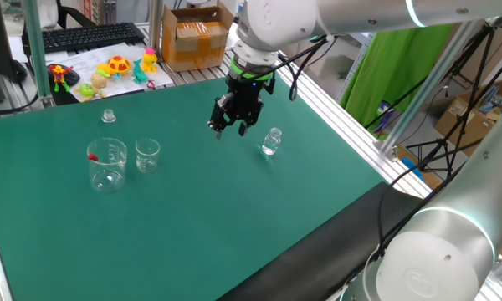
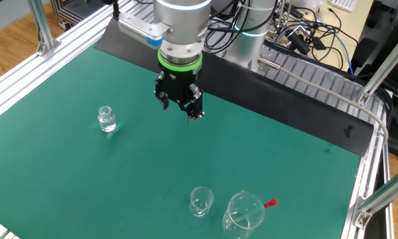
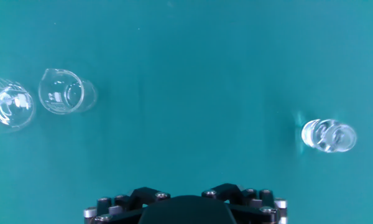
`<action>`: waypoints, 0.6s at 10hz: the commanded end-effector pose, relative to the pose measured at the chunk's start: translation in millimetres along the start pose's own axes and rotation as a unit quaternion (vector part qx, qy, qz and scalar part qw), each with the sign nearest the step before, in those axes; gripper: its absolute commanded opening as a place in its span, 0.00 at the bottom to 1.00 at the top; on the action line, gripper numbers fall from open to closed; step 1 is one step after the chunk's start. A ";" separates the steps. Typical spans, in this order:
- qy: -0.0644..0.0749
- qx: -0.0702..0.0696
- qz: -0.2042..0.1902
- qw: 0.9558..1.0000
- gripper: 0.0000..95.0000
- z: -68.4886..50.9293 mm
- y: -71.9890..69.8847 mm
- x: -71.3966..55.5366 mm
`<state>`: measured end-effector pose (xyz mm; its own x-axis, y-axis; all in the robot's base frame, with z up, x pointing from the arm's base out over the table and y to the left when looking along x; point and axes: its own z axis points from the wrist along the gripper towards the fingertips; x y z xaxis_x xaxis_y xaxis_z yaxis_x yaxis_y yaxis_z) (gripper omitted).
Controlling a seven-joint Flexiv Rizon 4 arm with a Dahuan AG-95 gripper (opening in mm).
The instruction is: Transfer liquid using a dropper
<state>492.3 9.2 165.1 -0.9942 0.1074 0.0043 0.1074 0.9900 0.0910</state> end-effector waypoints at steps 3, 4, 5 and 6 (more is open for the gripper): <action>-0.001 -0.007 0.014 1.000 0.00 -5.0 20.5 4.3; -0.001 -0.007 0.013 1.000 0.00 -7.1 27.7 6.4; -0.002 -0.007 0.014 1.000 0.00 -7.7 33.0 8.5; -0.002 -0.007 0.015 1.000 0.00 -8.2 39.1 10.3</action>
<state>486.0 51.1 177.3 -0.9904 0.1385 0.0036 0.1381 0.9849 0.1040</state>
